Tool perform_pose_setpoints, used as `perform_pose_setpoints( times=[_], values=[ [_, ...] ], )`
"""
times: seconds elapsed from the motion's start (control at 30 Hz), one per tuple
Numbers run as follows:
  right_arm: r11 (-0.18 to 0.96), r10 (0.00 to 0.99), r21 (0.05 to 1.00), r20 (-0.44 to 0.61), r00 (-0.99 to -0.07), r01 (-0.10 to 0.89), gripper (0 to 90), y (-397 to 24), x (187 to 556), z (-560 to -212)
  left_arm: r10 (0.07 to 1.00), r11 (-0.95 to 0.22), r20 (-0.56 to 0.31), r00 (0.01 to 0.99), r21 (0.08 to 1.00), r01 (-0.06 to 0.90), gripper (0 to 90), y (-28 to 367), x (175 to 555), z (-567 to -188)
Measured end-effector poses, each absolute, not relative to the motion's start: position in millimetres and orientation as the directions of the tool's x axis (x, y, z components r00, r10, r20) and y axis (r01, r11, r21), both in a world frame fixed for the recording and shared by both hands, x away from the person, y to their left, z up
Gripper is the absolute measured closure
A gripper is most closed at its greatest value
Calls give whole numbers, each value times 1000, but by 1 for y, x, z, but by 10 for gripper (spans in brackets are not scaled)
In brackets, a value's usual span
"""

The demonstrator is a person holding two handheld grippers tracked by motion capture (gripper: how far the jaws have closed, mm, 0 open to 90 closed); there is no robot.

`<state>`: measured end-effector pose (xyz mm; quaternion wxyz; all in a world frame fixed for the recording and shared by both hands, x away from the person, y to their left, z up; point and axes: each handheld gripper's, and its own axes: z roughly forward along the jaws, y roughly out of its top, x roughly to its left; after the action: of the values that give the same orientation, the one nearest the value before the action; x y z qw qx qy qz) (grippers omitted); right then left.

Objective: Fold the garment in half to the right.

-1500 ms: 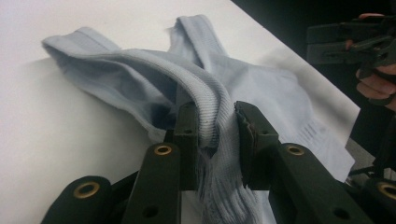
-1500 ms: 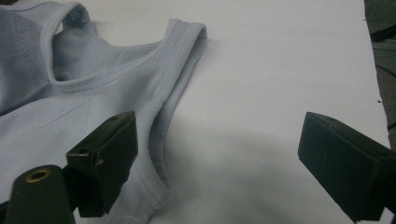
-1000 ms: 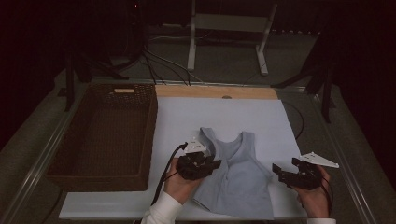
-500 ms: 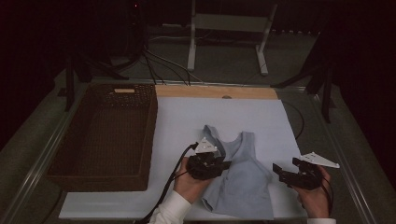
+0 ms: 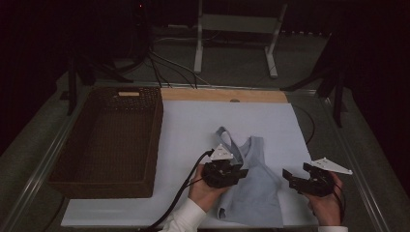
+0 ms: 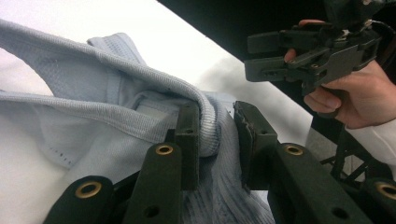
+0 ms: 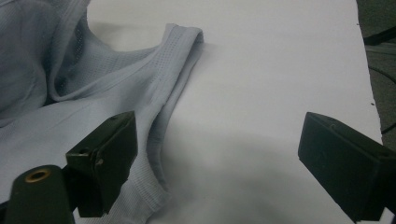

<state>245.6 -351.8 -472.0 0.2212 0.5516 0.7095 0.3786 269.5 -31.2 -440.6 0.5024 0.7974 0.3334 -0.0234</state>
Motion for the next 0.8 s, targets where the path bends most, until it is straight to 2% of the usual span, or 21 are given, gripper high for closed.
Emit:
perform_pose_setpoints(
  times=[0.8],
  values=[
    [112, 948, 781, 101, -301, 615, 120, -350, 246, -472, 423, -316, -396, 815, 779, 542, 732, -59, 262, -449]
  ],
)
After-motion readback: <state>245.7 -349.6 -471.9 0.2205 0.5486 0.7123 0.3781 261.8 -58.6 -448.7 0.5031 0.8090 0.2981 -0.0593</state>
